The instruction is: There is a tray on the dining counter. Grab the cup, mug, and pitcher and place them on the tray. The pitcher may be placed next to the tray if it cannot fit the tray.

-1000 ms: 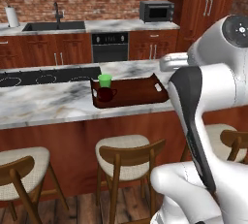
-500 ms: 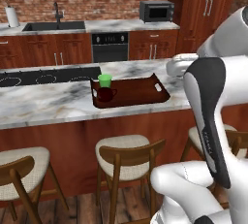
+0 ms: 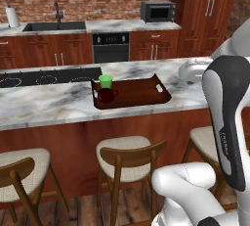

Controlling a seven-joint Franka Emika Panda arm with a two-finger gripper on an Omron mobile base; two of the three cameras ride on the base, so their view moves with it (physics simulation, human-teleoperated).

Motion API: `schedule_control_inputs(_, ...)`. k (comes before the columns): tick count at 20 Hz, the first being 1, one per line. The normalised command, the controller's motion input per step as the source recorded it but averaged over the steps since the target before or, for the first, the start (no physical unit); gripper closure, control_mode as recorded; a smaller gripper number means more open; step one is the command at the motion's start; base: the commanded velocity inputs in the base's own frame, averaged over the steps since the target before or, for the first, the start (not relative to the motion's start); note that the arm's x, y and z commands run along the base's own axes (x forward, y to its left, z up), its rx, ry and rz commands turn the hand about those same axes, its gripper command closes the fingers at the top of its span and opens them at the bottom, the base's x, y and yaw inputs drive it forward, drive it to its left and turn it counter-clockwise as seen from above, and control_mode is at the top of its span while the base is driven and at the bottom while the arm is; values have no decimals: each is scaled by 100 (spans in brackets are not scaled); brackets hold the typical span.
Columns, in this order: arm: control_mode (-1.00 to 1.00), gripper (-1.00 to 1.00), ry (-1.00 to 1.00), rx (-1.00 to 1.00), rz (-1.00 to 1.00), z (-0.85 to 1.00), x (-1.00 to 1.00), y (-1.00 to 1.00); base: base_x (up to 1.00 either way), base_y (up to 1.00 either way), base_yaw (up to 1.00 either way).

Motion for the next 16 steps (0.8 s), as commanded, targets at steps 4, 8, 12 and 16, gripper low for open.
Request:
schedule_control_inputs(4,-100,-100,2,0,1,-20,0,-3,0,0,0)
schedule_control_inputs(8,-100,-100,9,0,1,-17,0,0,0,0,0)
schedule_control_inputs(12,-100,-100,13,0,10,-9,0,0,0,0,0)
schedule_control_inputs(16,-100,-100,10,-1,8,-9,0,0,0,0,0)
